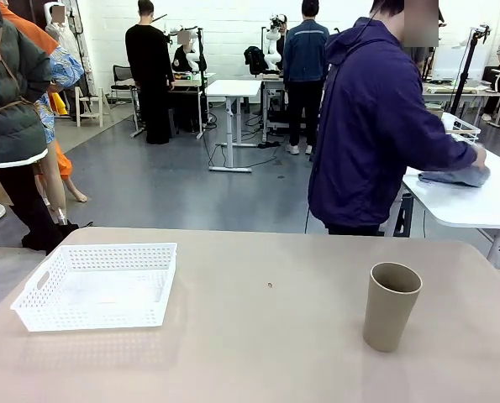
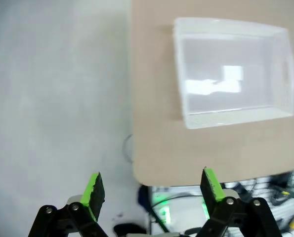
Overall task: Clean and organize the cups into the basket.
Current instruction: Pick up the Organizing basket and move it to the center of the table, then pick up the Reusable plastic cup from the right side of the table and place it inside the Organizing basket.
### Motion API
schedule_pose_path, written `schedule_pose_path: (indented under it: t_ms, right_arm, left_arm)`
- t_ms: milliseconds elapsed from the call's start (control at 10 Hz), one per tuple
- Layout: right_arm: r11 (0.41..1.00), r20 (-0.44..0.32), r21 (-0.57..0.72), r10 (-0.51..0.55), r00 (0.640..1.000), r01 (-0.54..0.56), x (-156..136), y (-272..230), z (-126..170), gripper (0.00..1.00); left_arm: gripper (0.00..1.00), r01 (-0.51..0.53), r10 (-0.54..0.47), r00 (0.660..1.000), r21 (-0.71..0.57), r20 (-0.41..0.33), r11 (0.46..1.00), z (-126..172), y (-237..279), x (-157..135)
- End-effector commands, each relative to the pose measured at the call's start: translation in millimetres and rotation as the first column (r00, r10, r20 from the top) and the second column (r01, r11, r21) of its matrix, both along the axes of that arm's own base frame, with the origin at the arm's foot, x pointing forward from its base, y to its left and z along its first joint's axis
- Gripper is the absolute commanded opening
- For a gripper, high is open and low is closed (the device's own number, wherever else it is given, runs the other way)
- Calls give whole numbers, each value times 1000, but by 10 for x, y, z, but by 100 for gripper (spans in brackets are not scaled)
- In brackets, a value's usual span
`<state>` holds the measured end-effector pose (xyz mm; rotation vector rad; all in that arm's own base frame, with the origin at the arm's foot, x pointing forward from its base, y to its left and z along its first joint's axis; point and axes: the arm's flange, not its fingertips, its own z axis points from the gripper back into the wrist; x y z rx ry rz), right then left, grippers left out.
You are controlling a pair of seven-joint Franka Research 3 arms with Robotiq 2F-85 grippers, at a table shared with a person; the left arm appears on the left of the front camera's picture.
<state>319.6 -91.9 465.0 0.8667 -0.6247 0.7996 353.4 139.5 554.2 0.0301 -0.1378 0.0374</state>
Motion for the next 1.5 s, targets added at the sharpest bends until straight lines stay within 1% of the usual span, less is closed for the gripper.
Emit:
schedule_pose_path:
  t_ms: [0, 100, 300, 400, 500, 600, 700, 1100, 1200, 1300, 1400]
  right_arm:
    - [999, 11, 22, 34, 999, -34, -40, 145, -257, 100]
    - [998, 9, 20, 52, 999, -53, -72, 187, -305, 100]
    - [998, -20, 30, 60, 998, -60, -130, 170, -343, 100]
    - [999, -16, 18, 50, 999, -49, -73, 147, -296, 100]
    - [999, -16, 18, 50, 999, -49, -73, 147, -296, 100]
    - [999, -16, 18, 50, 999, -49, -73, 147, -296, 100]
    - [999, -16, 18, 50, 999, -49, -73, 147, -296, 100]
    - [998, -21, 20, 51, 998, -51, -72, 144, -305, 100]
    - [979, 62, -19, 203, 977, -202, -90, 216, -443, 100]
    - [970, 103, -31, 241, 965, -239, -42, 267, -608, 100]
    - [957, 135, -30, 289, 948, -288, -13, 277, -711, 100]
  left_arm:
    - [100, -9, 19, 998, 177, -58, 984, -306, -237, 70]
    - [100, -6, 20, 998, 227, -60, 974, -410, -318, 84]
    - [100, 1, 10, 999, 238, -45, 971, -577, -403, 80]
    - [100, 6, 3, 999, 230, -41, 973, -664, -419, 80]
    - [100, 14, -13, 1000, 192, -3, 981, -719, -451, 99]
    - [100, 19, -26, 998, 127, 55, 992, -680, -455, 90]
    - [100, 29, -20, 999, 206, -47, 978, -686, -451, 101]
    - [100, 29, -20, 999, 206, -47, 978, -686, -451, 101]
    - [100, 28, -20, 999, 202, -43, 979, -685, -446, 103]
    - [100, 29, -7, 996, 237, -93, 971, -763, -491, 179]
    - [100, 3, 28, 993, 259, -115, 966, -880, -539, 317]
